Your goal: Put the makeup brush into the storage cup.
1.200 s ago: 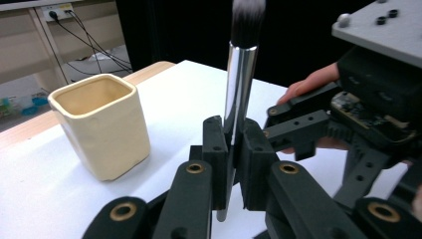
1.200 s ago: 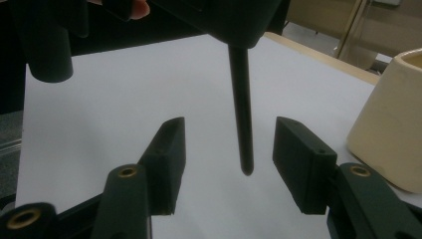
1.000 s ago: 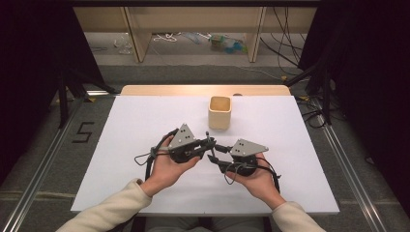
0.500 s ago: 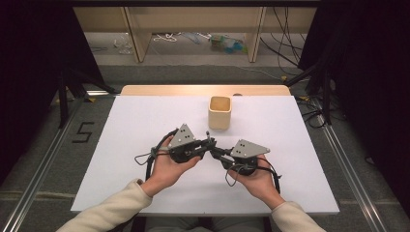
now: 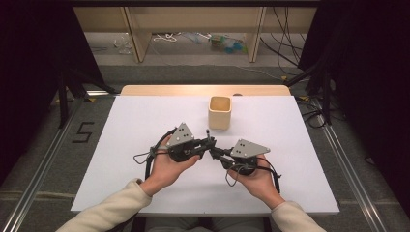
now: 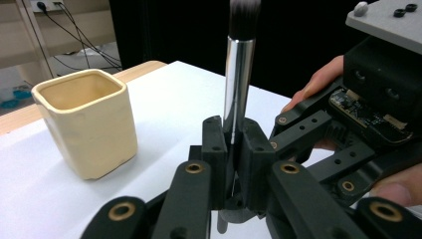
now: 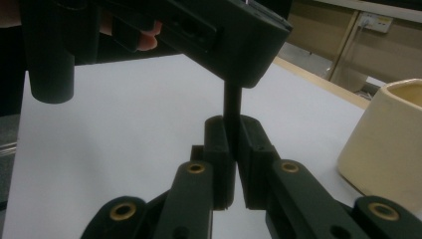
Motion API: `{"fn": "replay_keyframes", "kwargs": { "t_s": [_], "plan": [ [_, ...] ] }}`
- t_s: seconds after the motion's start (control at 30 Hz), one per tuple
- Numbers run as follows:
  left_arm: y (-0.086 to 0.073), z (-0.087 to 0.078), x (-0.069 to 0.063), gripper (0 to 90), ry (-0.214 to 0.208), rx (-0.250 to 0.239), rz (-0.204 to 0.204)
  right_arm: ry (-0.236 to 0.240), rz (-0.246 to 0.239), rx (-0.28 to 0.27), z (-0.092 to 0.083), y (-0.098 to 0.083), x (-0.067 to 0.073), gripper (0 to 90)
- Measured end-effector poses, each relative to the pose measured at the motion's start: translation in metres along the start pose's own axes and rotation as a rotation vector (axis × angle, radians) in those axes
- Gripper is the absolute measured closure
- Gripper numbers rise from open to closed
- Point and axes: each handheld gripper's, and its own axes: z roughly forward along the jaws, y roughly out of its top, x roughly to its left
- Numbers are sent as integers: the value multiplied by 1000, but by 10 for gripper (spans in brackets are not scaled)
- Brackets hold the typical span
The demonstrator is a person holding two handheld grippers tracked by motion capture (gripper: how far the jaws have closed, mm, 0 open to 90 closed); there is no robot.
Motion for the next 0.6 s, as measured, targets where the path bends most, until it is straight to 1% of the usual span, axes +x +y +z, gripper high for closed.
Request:
{"fn": "replay_keyframes", "kwargs": {
  "t_s": [0.03,0.07,0.1,0.13,0.17,0.2,0.23,0.27,0.3,0.33,0.37,0.4,0.43,0.47,0.5,0.53,0.57,0.6],
  "plan": [
    [0,0,1,742,-3,-12,7,-7,4,-7,0,0,0,845],
    [0,0,1,669,-3,-12,7,-3,7,1,-1,0,-1,845],
    [0,-2,2,602,-18,-49,10,-4,16,-6,-1,0,-2,845],
    [-1,-3,2,539,-20,-69,20,-18,30,-12,-2,0,-2,845],
    [-2,-5,1,474,-26,-84,38,-19,35,-8,-3,0,-4,845],
    [-2,-5,1,413,-26,-84,38,-18,46,-4,-5,0,-5,845],
    [-5,-10,2,349,-35,-116,68,-33,50,-19,-5,0,-6,845],
    [-7,-12,1,303,-27,-133,70,-27,53,-13,-6,0,-8,845],
    [-9,-16,2,270,-24,-139,86,-42,61,-25,-6,0,-8,845],
    [-8,-24,11,249,183,-157,205,-42,64,-26,-7,0,-9,845],
    [-8,-24,11,237,183,-157,205,-42,64,-26,-7,0,-9,845],
    [-10,-28,16,222,62,-161,282,-41,68,-42,-8,1,-10,844],
    [-10,-28,16,217,62,-161,282,-41,68,-42,-8,1,-10,844],
    [-6,-32,27,208,-64,-143,497,-50,70,-29,-10,2,-11,844],
    [-6,-35,30,204,-47,-148,539,-57,72,-30,-11,2,-11,844],
    [-26,-38,5,202,-14,-173,118,-60,72,-36,-11,2,-12,844],
    [-28,-41,5,200,-1,-177,116,-61,77,-42,-10,2,-12,844],
    [-30,-44,6,201,3,-179,118,-64,74,-45,-11,2,-12,844]
  ]
}}
